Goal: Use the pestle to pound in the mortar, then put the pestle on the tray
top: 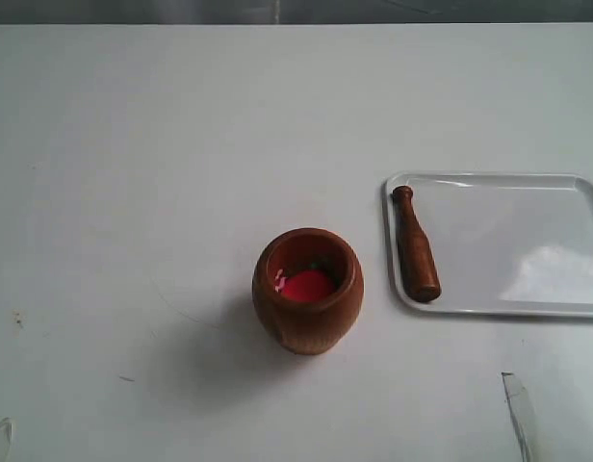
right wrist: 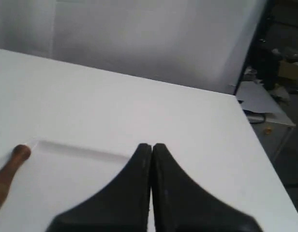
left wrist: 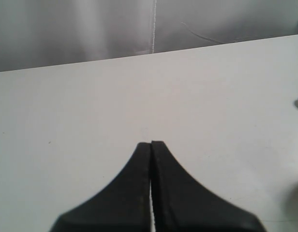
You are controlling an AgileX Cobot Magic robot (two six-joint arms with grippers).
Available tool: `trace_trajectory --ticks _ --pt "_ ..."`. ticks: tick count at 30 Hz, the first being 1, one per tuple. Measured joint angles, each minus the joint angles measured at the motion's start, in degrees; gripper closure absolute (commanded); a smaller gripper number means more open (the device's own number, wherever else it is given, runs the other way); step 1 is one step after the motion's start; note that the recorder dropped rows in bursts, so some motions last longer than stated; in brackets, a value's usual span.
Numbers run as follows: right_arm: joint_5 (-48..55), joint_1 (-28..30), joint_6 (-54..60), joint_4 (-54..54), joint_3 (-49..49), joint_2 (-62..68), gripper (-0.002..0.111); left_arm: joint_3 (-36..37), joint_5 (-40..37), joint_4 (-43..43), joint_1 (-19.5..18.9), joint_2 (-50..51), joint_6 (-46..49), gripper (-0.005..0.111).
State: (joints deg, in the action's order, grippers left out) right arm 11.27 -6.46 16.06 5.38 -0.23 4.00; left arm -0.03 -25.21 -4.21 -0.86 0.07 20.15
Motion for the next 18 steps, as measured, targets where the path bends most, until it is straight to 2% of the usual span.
trace_trajectory --ticks 3,18 --pt "0.4 1.65 -3.04 0.0 0.0 -2.6 0.108 0.0 0.0 0.0 0.0 0.0 0.0 0.107" --pt "7.53 -0.2 -7.02 2.55 0.0 -3.68 0.108 0.0 0.0 0.0 0.0 0.0 0.0 0.107"
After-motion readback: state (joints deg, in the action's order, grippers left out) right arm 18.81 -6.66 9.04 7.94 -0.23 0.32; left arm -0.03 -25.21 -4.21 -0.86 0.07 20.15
